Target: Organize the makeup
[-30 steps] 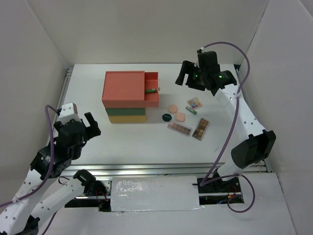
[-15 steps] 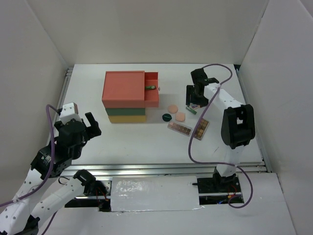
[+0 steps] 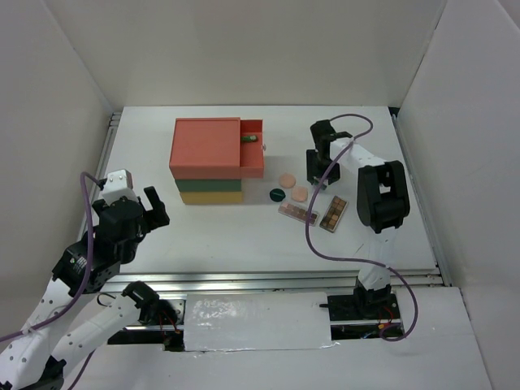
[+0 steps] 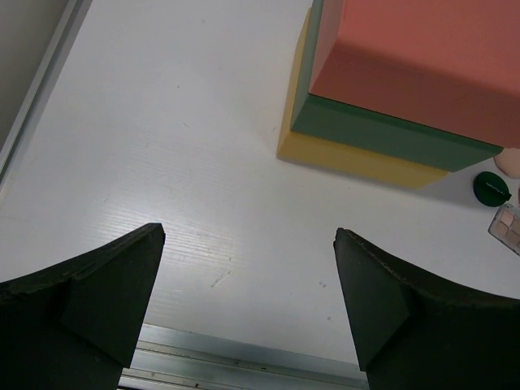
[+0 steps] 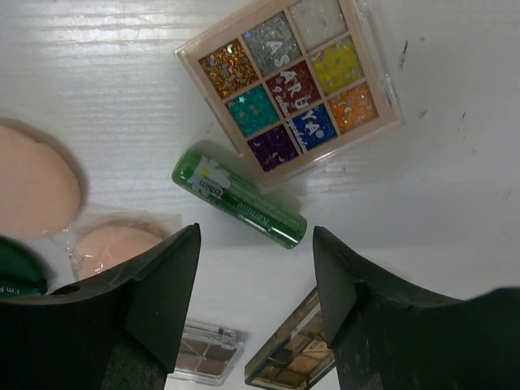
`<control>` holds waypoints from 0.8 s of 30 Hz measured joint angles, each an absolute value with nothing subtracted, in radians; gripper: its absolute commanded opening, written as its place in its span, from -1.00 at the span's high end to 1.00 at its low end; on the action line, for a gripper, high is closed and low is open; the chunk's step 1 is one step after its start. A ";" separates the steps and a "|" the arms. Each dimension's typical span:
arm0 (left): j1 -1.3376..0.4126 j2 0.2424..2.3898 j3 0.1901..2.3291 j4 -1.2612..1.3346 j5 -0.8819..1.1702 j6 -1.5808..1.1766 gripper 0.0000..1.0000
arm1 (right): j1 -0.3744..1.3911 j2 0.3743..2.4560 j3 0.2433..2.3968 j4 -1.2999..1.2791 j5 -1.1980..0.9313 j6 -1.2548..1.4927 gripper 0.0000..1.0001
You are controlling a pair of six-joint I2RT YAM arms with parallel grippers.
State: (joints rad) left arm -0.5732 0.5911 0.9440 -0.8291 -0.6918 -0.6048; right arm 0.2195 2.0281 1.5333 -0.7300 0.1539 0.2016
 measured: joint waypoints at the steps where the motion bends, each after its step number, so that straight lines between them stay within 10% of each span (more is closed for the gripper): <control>1: -0.573 0.591 0.944 -0.829 -0.691 -0.605 -0.99 | 0.220 2.035 1.539 -0.731 0.154 0.200 -0.30; 24: -0.574 0.593 0.944 -0.829 -0.690 -0.605 -0.99 | 0.220 2.165 1.691 -0.884 0.064 0.185 -0.01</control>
State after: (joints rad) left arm -0.5743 0.5934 0.9440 -0.8288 -0.6895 -0.6048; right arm 0.2203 2.1654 1.6905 -0.8837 0.0635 0.1852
